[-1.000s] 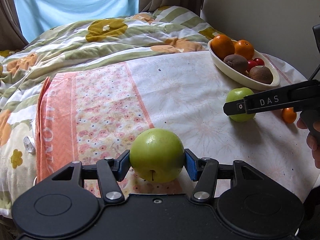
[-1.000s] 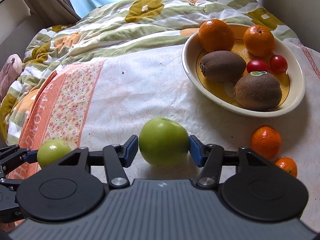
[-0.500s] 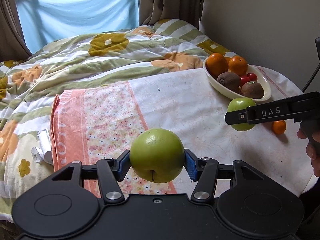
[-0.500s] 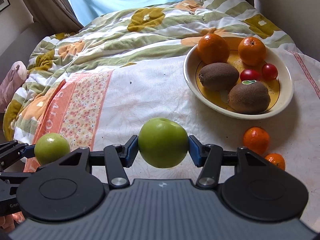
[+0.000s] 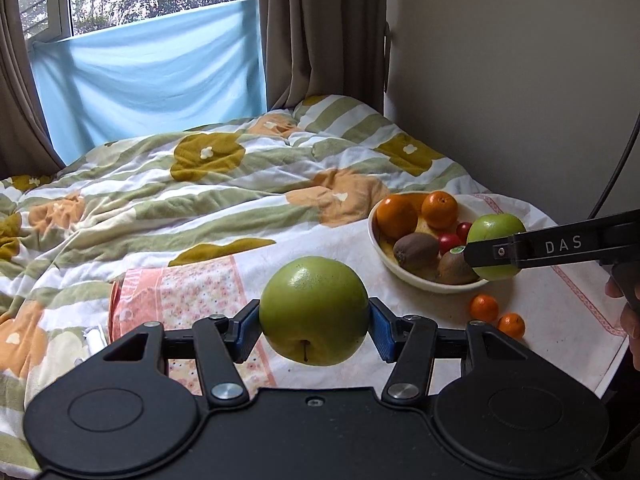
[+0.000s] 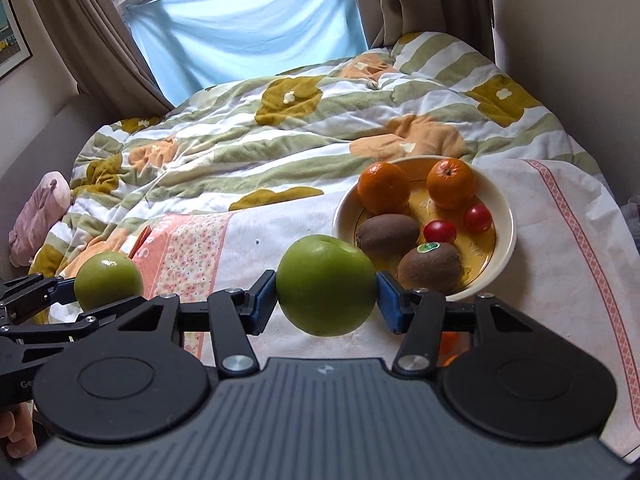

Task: Organize fruits
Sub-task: 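Carry the green apples into the bowl and open both grippers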

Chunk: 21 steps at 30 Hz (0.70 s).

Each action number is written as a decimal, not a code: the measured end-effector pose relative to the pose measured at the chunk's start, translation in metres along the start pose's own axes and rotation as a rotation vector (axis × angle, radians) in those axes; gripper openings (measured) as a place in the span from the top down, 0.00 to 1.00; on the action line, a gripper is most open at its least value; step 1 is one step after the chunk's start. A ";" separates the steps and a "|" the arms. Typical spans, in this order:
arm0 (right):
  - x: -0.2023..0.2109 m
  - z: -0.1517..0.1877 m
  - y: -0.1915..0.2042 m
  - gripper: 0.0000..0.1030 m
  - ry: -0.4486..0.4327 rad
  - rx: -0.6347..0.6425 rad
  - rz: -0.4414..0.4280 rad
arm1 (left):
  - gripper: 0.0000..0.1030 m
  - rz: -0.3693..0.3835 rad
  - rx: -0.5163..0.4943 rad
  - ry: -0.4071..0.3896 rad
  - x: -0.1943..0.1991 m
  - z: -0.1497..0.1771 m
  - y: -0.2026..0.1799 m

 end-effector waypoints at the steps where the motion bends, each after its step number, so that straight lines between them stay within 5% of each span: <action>1: 0.001 -0.004 -0.006 0.34 -0.005 0.003 -0.003 | 0.42 -0.003 0.005 -0.008 -0.002 -0.004 -0.004; 21: -0.054 -0.037 -0.141 0.34 0.087 0.078 -0.039 | 0.42 0.006 0.000 0.049 -0.129 -0.046 -0.107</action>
Point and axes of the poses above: each gripper's, at about its wrist camera, not at the fingertips, and x roughly against the way its jaws point, y to its left, z to its underside, the point moved 3 cm from there along -x, roughly the way its jaws point, and after that the axes turned 14 degrees about -y, right-handed, at the moved point
